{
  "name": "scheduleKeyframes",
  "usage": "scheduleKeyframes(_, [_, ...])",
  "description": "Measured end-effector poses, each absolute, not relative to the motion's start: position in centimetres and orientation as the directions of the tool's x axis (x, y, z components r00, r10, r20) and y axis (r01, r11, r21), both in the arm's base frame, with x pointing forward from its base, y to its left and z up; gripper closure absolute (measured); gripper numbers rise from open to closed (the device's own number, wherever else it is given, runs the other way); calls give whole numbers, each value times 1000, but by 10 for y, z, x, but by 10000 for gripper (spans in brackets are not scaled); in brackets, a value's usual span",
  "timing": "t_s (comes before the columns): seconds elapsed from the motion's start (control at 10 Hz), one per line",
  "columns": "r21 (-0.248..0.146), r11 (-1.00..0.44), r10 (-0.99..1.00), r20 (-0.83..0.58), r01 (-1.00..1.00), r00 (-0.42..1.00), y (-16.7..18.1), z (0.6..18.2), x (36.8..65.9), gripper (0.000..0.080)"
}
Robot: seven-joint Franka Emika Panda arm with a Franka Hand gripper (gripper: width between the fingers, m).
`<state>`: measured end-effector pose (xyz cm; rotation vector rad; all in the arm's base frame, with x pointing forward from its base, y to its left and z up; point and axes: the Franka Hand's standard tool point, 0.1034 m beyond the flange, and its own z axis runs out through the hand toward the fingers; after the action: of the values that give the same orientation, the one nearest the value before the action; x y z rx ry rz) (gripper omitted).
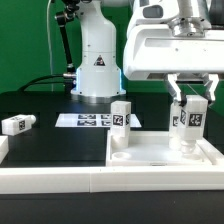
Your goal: Assemble square table
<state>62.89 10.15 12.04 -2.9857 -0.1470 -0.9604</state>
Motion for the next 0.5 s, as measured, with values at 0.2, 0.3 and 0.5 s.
scheduleKeyframes(0.2, [31, -996, 90, 589, 90, 803, 101, 118, 628, 509])
scheduleKeyframes(0.3, [30, -995, 92, 589, 92, 803, 102, 118, 628, 509])
scheduleKeyframes(0.5, [31, -995, 93, 587, 93, 804, 102, 116, 627, 509])
